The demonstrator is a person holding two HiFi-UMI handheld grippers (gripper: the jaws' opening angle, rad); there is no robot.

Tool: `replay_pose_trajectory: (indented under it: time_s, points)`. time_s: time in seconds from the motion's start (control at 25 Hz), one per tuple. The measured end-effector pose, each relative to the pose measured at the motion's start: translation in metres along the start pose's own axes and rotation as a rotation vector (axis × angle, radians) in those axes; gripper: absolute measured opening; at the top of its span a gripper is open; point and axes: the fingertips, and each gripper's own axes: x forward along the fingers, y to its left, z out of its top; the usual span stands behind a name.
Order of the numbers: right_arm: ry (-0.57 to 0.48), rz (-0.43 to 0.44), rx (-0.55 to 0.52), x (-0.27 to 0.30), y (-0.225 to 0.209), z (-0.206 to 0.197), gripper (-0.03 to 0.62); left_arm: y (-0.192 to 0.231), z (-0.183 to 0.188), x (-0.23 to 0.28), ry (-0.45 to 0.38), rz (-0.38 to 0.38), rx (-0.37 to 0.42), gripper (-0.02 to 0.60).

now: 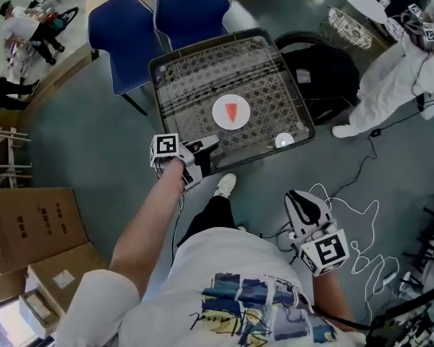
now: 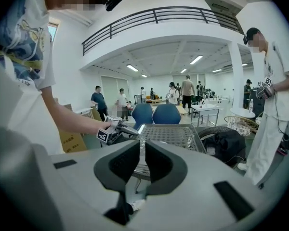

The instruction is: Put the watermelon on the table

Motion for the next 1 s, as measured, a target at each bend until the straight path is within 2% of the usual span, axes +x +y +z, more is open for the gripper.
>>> replay_pose_trajectory:
  time_s: [0.16, 0.28, 0.4, 0.52, 0.64, 0.76, 0.88, 0.96, 1.0]
  points:
    - [-0.03, 0.051, -0.058, -0.019, 0.017, 0.0, 0.038, -0.061, -0.028, -0.043, -0.163, -0.183, 0.106, 0.026]
    - [-0.039, 0.08, -0.088, -0.037, 0.031, -0.005, 0.038, -0.104, -0.065, -0.078, -0.226, -0.269, 0.25, 0.009]
    - [-0.043, 0.105, -0.101, -0.055, 0.048, -0.018, 0.038, -0.121, -0.114, -0.111, -0.244, -0.285, 0.404, 0.009]
    - [-0.039, 0.132, -0.117, -0.069, 0.063, -0.03, 0.038, -0.127, -0.158, -0.136, -0.265, -0.257, 0.582, 0.009]
    - [-0.043, 0.165, -0.136, -0.081, 0.081, -0.032, 0.038, -0.15, -0.203, -0.15, -0.228, -0.164, 0.888, 0.009]
    - [-0.044, 0.188, -0.16, -0.087, 0.099, -0.03, 0.037, -0.166, -0.245, -0.156, -0.138, -0.039, 1.161, 0.009]
    - [-0.053, 0.193, -0.189, -0.093, 0.117, -0.026, 0.037, -0.161, -0.278, -0.157, 0.001, 0.075, 1.335, 0.009]
    - [-0.062, 0.179, -0.194, -0.095, 0.126, -0.022, 0.037, -0.162, -0.29, -0.16, 0.049, 0.085, 1.397, 0.009]
    - [-0.073, 0.173, -0.195, -0.094, 0.13, -0.02, 0.037, -0.167, -0.294, -0.163, 0.046, 0.061, 1.398, 0.009]
